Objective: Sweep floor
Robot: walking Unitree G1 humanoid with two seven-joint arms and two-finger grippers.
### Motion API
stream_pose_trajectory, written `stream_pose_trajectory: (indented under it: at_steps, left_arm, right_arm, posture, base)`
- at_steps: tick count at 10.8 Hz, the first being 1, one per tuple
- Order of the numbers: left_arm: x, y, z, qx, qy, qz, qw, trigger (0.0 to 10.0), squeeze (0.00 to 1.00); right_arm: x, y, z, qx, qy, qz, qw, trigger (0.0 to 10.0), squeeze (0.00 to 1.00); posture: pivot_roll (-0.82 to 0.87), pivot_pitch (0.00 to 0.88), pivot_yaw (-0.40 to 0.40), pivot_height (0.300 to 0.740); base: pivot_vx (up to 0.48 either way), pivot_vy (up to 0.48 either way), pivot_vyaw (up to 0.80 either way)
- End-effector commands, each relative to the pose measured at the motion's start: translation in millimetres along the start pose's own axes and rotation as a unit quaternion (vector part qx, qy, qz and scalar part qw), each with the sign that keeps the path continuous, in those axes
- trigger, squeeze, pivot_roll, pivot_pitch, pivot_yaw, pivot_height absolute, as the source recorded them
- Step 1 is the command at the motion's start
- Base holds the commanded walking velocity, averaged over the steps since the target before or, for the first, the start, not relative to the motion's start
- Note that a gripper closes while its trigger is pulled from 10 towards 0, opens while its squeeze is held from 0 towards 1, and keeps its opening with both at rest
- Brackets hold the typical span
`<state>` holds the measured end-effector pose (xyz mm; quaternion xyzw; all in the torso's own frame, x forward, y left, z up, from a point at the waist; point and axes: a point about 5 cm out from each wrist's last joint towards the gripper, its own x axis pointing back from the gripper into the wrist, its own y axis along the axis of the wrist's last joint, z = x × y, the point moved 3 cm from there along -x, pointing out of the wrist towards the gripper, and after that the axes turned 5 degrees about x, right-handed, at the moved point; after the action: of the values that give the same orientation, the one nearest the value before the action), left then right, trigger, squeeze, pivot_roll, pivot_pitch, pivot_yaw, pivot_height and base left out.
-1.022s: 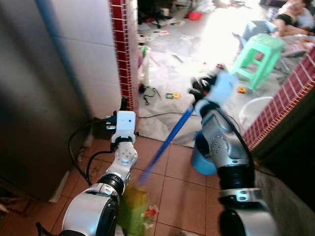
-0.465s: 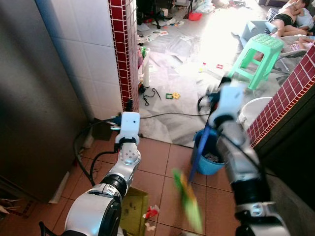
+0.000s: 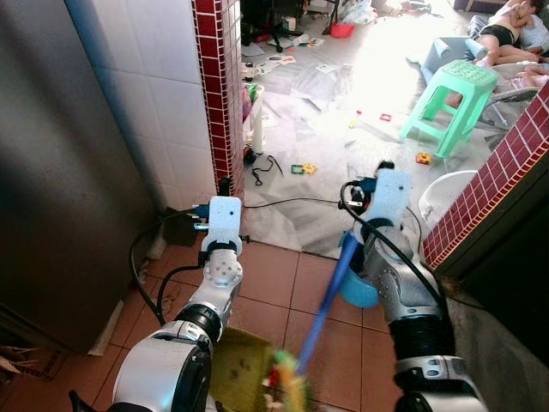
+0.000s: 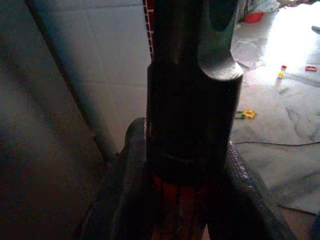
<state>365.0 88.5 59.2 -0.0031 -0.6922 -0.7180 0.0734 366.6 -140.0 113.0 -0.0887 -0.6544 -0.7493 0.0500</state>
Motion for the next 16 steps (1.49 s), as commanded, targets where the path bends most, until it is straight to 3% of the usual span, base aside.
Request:
stream_pose_trajectory:
  at_steps: [1, 3, 4, 5, 8, 11, 14, 15, 16]
  left_arm:
    - [4.6, -12.4, -3.2, -0.001, -0.008, 0.030, 1.000, 10.0, 0.00]
    - [4.1, -12.1, -3.2, -0.001, -0.009, 0.031, 0.999, 10.0, 0.00]
    - [3.9, -11.7, -3.0, 0.000, -0.008, 0.031, 0.999, 10.0, 0.00]
    - [2.3, -7.7, -1.3, 0.004, -0.003, 0.020, 1.000, 10.0, 0.00]
    - [-13.7, 28.9, 15.4, 0.020, 0.015, -0.053, 0.998, 10.0, 0.00]
    - [-18.3, 52.4, 42.5, 0.045, 0.009, -0.118, 0.992, 10.0, 0.00]
    - [-10.0, 57.4, 59.1, 0.034, 0.009, -0.155, 0.987, 10.0, 0.00]
    - [1.1, 57.3, 67.9, 0.024, 0.016, -0.168, 0.985, 10.0, 0.00]
    - [6.2, 51.5, 71.3, 0.035, 0.017, -0.150, 0.988, 10.0, 0.00]
  right_arm:
    - [-2.8, 11.1, 10.8, -0.104, 0.013, -0.005, 0.995, 10.0, 0.00]
    - [-2.2, 37.2, 23.8, -0.171, 0.045, -0.049, 0.983, 10.0, 0.00]
    - [-1.1, 50.0, 30.1, -0.187, 0.069, -0.068, 0.978, 10.0, 0.00]
    - [0.6, 63.3, 35.2, -0.170, 0.094, -0.095, 0.976, 10.0, 0.00]
    - [8.3, 90.0, 41.6, -0.011, 0.143, -0.183, 0.973, 10.0, 0.00]
    - [6.4, 117.9, 31.5, 0.074, 0.130, -0.230, 0.962, 10.0, 0.00]
    - [4.9, 112.1, 31.0, 0.120, 0.133, -0.235, 0.955, 10.0, 0.00]
    - [5.2, 104.6, 38.2, 0.161, 0.157, -0.229, 0.947, 10.0, 0.00]
    - [5.2, 94.3, 41.9, 0.175, 0.174, -0.217, 0.944, 10.0, 0.00]
  posture:
    - [-0.15, 0.000, 0.001, 0.740]
    - [-0.16, 0.000, 0.000, 0.740]
    - [-0.16, 0.000, -0.002, 0.740]
    - [-0.16, 0.000, -0.002, 0.740]
    - [-0.15, 0.000, -0.010, 0.740]
    - [-0.12, 0.000, -0.030, 0.740]
    - [-0.10, 0.000, -0.007, 0.740]
    - [-0.09, 0.000, 0.035, 0.740]
    - [-0.09, 0.000, 0.052, 0.740]
  base:
    - [0.000, 0.000, 0.00]
    - [0.000, 0.000, 0.00]
    - [0.000, 0.000, 0.00]
    - [0.000, 0.000, 0.00]
    - [0.000, 0.000, 0.00]
    - [0.000, 0.000, 0.00]
    - [0.000, 0.000, 0.00]
    - [0.000, 0.000, 0.00]
    - [0.000, 0.000, 0.00]
